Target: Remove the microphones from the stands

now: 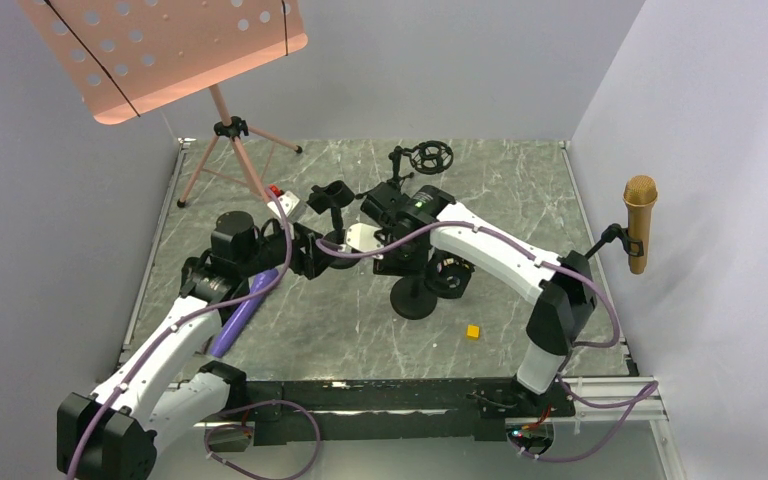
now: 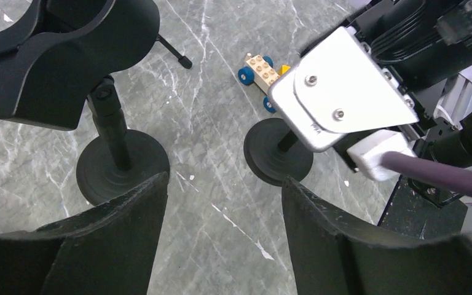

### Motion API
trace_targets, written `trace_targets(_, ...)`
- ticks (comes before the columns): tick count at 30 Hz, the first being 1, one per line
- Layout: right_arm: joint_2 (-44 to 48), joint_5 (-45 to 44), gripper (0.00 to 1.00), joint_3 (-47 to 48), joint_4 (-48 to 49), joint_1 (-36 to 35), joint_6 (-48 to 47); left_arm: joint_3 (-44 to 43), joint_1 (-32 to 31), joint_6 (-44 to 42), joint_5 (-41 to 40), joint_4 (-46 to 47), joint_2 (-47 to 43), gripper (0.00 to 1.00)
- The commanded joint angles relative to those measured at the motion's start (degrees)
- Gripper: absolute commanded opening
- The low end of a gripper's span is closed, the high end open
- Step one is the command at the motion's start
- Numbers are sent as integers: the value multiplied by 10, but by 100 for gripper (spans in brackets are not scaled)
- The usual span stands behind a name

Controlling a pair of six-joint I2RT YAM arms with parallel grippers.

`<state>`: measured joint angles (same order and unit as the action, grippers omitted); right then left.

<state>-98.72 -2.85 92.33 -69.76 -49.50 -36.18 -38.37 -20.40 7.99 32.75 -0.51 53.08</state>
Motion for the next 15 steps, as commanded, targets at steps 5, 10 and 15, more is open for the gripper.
trace_targets(5,-9,32,86,209,-3,10,67,-41,5,-37,32,-20,-12,76)
trace_targets(10,35,55,92,259,-21,22,83,-81,-30,-81,103,-30,-2,76)
trace_targets(15,108,133,91,229,9,189,135,-132,-111,-215,142,-121,36,76)
